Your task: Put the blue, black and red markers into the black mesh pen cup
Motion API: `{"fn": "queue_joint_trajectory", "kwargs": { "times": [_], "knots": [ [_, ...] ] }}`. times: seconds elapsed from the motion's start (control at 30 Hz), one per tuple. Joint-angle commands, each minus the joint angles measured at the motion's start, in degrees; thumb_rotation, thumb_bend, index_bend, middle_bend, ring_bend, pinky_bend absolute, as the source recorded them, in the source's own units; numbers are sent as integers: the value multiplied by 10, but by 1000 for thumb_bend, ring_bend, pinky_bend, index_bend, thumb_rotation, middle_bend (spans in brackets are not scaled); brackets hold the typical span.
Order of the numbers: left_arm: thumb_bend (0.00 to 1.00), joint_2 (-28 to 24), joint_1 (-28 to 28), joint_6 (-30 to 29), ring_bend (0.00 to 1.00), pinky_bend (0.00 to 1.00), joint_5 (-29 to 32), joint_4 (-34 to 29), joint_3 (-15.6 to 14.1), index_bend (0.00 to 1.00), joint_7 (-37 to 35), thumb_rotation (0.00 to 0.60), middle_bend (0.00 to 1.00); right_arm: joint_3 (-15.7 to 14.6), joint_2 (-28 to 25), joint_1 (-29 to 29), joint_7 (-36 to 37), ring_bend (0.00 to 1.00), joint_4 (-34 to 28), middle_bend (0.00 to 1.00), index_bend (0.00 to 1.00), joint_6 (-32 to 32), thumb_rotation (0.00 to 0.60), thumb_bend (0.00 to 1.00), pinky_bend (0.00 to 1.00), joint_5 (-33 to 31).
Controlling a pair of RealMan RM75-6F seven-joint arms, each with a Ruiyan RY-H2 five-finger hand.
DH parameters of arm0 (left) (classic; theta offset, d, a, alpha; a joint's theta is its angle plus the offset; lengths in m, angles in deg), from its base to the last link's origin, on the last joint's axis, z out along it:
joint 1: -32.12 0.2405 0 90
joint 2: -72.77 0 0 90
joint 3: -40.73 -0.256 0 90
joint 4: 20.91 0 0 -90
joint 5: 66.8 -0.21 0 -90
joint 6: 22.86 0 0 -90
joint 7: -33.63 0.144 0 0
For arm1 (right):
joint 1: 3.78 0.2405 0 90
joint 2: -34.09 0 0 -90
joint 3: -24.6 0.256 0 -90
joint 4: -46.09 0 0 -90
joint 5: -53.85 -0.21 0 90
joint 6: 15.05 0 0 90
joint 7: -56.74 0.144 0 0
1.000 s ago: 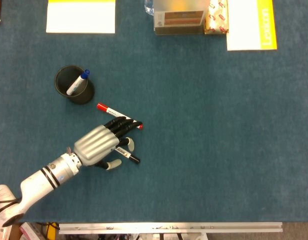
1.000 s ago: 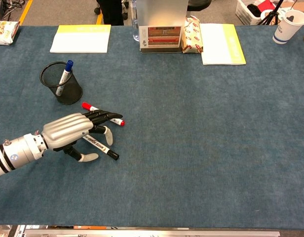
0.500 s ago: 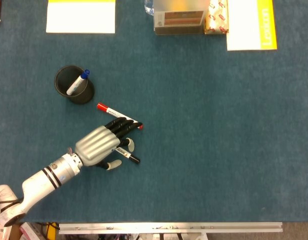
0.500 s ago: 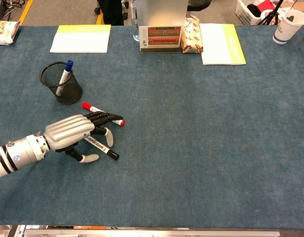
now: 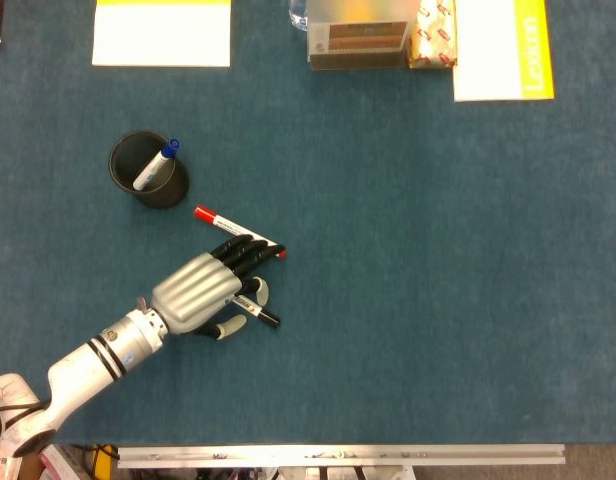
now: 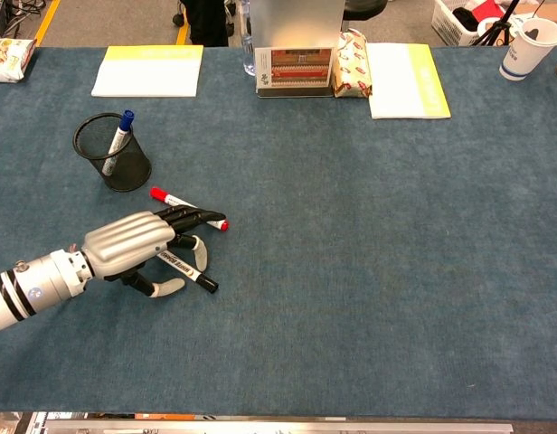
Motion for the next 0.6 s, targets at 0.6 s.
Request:
{"fn": "queue_joint_trajectory", "kwargs": {
  "times": [0.6],
  "knots": [
    [387,7,0,3,0,44,5,11,-6,436,-1,600,0,1,-1,0,2,419,0,325,339,-1,600,0,643,0]
  ]
}}
